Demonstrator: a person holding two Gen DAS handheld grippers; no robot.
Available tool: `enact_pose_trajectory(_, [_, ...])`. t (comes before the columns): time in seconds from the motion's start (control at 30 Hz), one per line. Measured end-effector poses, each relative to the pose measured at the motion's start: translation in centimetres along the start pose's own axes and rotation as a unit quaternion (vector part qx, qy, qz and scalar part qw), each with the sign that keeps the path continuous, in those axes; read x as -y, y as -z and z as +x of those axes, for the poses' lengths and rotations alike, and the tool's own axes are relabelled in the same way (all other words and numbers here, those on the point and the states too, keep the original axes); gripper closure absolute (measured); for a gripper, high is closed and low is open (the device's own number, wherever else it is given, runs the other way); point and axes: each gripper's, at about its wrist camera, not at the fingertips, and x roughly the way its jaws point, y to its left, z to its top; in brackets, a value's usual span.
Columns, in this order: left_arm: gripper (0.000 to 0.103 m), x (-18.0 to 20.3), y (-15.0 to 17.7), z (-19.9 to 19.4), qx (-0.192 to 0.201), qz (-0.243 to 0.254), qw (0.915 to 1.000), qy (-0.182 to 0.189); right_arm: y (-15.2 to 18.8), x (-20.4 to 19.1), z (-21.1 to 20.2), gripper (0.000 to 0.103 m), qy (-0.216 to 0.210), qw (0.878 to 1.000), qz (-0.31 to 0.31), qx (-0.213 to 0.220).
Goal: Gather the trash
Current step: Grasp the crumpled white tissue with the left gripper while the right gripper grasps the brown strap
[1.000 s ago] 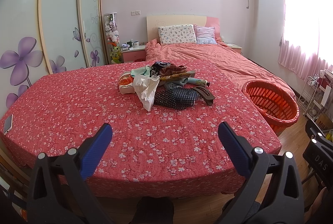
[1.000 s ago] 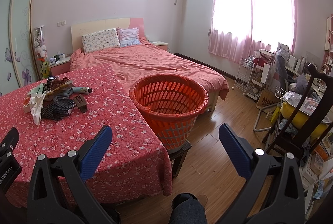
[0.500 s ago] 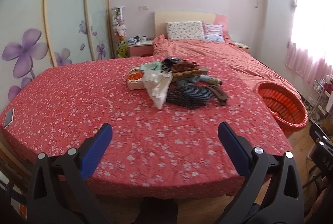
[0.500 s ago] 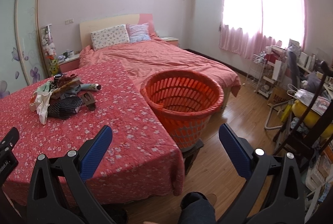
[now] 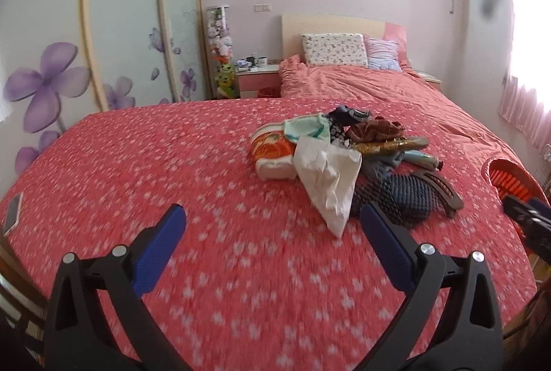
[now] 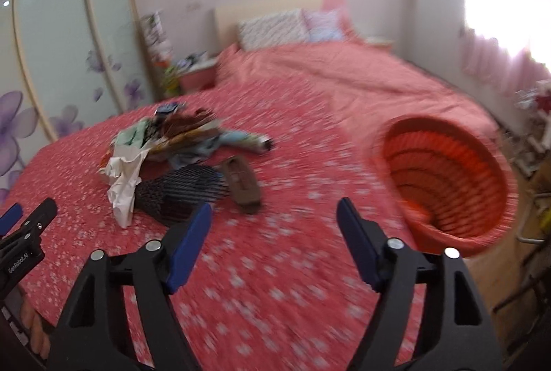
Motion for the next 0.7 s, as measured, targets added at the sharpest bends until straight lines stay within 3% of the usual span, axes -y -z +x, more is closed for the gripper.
enact_pose_trajectory(0.27, [0.015,0.4,-1.1,5.6,-0.055,-0.004,0.9974,0.045,-1.1,-1.1,6.6,0.047,-0.006,0.997,-0.017,-0.079])
enact_pose_trajectory(0.4, [0.016,1.0,-1.0,7.6,-0.076,-0.009,0.9952,0.060,-1.1,-1.1,8.6,0.049,-0.008,0.993,-0.027,-0.113])
enact_pose_trajectory(0.6, [0.020,2.2,-1.2,9.6,-0.095,-0.002,0.9930,0.070,-2.0,-1.9,9.4,0.055,-0.006,0.992,-0.040,-0.120])
enact_pose_trajectory(0.7, [0.022,2.7,-1.3,10.7,-0.109,-0.003,0.9909,0.079,-2.2,-1.9,9.9,0.066,-0.003,0.992,-0.041,-0.122])
